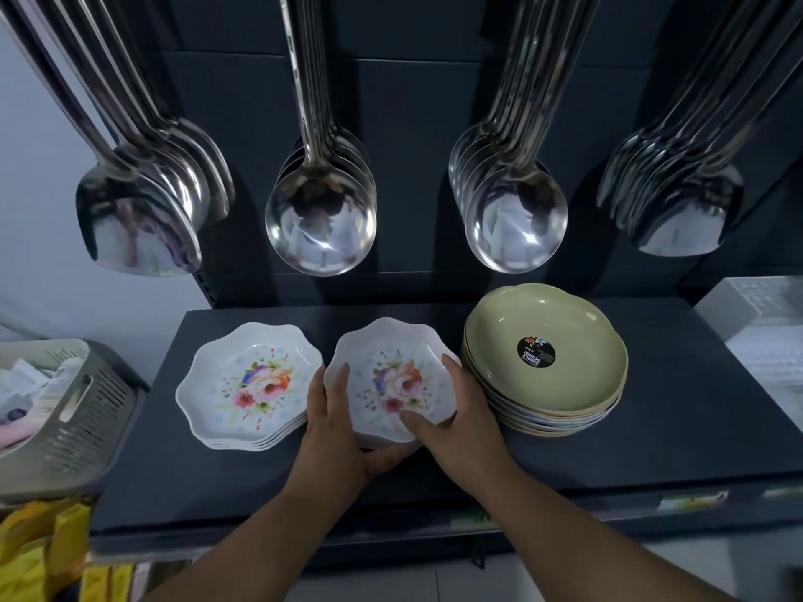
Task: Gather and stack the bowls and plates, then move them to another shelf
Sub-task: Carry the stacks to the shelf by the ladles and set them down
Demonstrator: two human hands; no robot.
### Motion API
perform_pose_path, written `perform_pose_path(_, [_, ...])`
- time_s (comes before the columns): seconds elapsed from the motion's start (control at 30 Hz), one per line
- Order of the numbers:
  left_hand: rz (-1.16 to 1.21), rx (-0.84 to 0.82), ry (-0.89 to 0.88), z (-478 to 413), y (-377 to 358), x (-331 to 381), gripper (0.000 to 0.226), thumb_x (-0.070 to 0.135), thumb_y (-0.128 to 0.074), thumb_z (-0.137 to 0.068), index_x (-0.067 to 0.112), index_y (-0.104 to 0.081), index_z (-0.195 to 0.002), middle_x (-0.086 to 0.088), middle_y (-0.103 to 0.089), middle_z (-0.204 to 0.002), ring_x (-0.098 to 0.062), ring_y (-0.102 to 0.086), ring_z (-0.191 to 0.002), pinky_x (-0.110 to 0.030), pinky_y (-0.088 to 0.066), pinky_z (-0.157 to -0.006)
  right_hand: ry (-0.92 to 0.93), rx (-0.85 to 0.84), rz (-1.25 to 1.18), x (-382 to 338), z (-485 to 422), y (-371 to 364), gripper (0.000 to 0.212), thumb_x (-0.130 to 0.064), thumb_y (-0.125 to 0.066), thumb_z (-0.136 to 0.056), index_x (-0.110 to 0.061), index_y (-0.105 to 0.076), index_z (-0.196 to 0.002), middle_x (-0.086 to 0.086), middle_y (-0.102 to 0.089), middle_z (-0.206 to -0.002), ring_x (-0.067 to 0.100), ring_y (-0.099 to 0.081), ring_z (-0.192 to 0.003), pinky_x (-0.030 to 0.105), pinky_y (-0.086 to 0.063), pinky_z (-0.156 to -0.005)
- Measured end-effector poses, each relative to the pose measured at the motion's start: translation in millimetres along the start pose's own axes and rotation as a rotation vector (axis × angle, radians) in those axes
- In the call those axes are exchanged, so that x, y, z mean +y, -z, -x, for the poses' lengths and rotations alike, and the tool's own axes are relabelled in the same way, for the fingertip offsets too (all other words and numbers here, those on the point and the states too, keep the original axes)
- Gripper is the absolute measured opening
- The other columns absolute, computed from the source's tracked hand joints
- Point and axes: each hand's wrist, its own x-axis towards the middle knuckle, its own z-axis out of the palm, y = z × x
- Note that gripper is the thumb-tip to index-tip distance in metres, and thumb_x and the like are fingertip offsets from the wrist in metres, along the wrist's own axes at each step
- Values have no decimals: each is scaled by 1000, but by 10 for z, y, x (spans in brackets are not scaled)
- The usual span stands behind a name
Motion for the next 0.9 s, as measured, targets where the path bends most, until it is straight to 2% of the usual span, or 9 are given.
perform_pose_path(0.1, [-28,-24,29,-23,67,31,125,51,-83,-59,20,-5,-151,-1,1,-157,-19,-17,-143,-26,-24,-111,41,-16,59,-13,71,100,89,-34,-80,-77,-31,-27,-149,-11,-31,-150,3,-30,-136,22,-30,-110])
perform_pose_path(0.27, [-56,-26,70,-76,71,130,128,53,-84,-57,20,-3,-151,-1,1,-157,-20,-18,-143,-29,-27,-112,58,-14,73,-33,104,117,85,-34,-81,-75,-31,-33,-146,-10,-36,-143,4,-35,-133,35,-39,-110])
perform_pose_path(0.4, [-50,16,91,-121,49,170,124,51,-83,-59,21,-5,-151,-1,-2,-157,-21,-20,-143,-31,-30,-110,64,7,80,-67,54,52,81,-31,-77,-80,-25,-33,-147,-5,-35,-145,8,-35,-134,29,-36,-111])
perform_pose_path(0.53, [-59,22,97,-106,65,171,119,49,-82,-63,20,-7,-151,0,-2,-158,-21,-21,-143,-31,-30,-110,55,19,105,-71,41,27,78,-30,-76,-81,-22,-34,-147,-3,-36,-145,7,-35,-132,16,-30,-103])
perform_pose_path(0.7, [-76,28,101,-76,100,236,118,47,-82,-63,19,-8,-151,0,-2,-158,-21,-22,-142,-32,-32,-108,55,16,123,-92,46,43,77,-30,-75,-82,-20,-34,-147,-3,-38,-143,7,-36,-130,13,-27,-99])
perform_pose_path(0.9, [-75,60,69,-7,188,303,112,47,-82,-62,20,-18,-149,-1,-18,-153,-22,-32,-136,-37,-40,-105,35,1,144,-190,95,122,78,-30,-75,-83,-20,-33,-148,-2,-36,-146,11,-36,-133,13,-26,-99])
